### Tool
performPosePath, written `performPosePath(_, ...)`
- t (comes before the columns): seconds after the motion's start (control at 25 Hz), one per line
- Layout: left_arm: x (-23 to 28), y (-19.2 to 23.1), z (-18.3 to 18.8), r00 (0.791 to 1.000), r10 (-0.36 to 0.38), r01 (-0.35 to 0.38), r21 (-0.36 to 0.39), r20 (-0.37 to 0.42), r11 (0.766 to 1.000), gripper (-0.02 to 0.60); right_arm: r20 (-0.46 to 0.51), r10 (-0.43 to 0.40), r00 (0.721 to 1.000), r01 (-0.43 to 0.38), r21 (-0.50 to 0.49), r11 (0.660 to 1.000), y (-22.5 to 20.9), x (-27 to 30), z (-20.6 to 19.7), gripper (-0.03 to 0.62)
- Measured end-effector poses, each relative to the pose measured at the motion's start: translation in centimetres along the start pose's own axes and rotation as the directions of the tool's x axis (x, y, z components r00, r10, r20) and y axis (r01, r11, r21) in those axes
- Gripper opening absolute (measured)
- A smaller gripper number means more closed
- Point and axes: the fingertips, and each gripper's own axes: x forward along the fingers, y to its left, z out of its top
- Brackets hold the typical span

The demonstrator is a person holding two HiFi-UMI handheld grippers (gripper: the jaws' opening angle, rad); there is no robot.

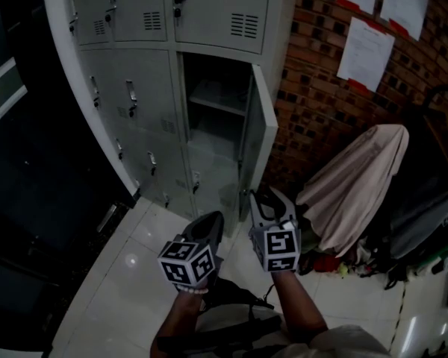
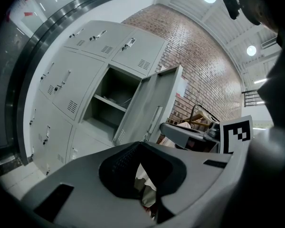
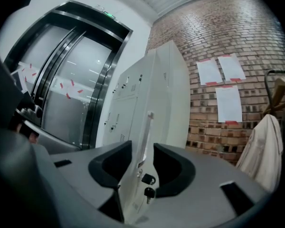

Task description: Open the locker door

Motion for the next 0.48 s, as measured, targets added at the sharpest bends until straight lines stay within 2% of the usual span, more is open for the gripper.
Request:
performPosePath(0.2, -1.7, 0.4, 0.1, 0.999, 0.029, -0.028, -0.016, 0.018, 0.999, -0.011, 0.011, 0.022, 1.000, -0.022, -0.008, 1.000, 0.9, -0.6, 0.8, 0.153)
performPosePath(0.48, -4.2, 1.6, -0.1, 0.996, 0.082, -0.079, -0.056, 0.040, 0.995, -0.011, 0.004, 0.115, 0.993, -0.115, -0.001, 0.993, 3.4, -1.6, 0.6, 0.145)
